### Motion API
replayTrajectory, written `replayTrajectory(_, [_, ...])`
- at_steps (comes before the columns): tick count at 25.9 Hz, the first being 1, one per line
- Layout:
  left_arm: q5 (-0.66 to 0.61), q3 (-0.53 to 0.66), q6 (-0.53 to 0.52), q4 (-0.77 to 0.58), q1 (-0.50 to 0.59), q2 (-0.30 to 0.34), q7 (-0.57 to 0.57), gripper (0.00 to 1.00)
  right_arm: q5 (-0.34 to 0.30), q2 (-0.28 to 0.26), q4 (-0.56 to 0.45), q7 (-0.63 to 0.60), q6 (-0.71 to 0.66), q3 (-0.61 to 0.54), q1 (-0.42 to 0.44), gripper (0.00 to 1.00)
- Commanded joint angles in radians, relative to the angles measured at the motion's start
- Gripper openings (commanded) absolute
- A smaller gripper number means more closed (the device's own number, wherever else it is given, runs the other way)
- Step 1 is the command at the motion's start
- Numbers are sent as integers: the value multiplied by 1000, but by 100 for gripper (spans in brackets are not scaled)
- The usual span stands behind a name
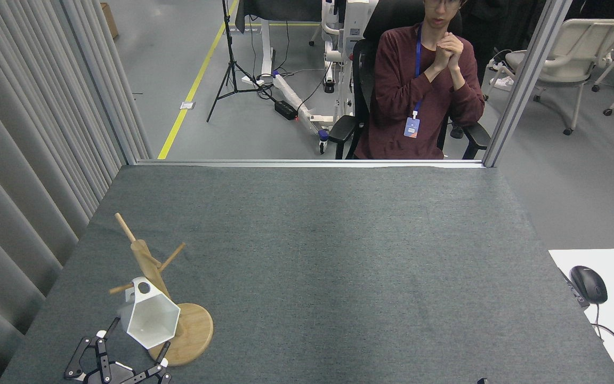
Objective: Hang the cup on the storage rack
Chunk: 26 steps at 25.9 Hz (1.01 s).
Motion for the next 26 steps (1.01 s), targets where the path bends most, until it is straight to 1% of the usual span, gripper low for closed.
replayTrajectory(1, [2, 1, 13, 0, 23, -6, 2, 99, 1, -1, 0, 2, 0, 0, -1, 98])
replayTrajectory(4, [33, 8, 18, -5, 46, -8, 5, 99, 1, -1, 0, 3, 0, 0, -3, 98])
replayTrajectory(8, [104, 33, 10, -11, 104, -11, 3, 99, 1, -3, 0, 3, -1, 2, -3, 98])
replayTrajectory(11, [231, 65, -16, -28, 170, -9, -7, 99, 4, -4, 0, 3, -1, 5, 3, 98])
replayTrajectory(13, [321, 94, -61, -43, 195, 2, -18, 99, 8, -8, 0, 3, -3, 8, 7, 98])
replayTrajectory(15, [397, 142, -108, -57, 205, 6, -76, 99, 27, -9, 0, 3, -17, 8, 8, 98])
replayTrajectory(18, [607, 229, -226, -71, 210, 9, -236, 99, 74, -12, 0, 6, -24, 5, 10, 98])
replayTrajectory(19, [662, 240, -255, -69, 212, 9, -271, 99, 85, -11, 0, 6, -23, 5, 10, 98])
replayTrajectory(20, [691, 245, -269, -69, 213, 11, -293, 99, 91, -6, 0, 5, -23, 5, 10, 98])
replayTrajectory(23, [707, 249, -280, -66, 215, 12, -299, 99, 94, -9, 1, 5, -26, 7, 10, 98])
replayTrajectory(26, [707, 245, -275, -66, 218, 11, -299, 99, 94, 0, -11, -3, -27, 2, 2, 98])
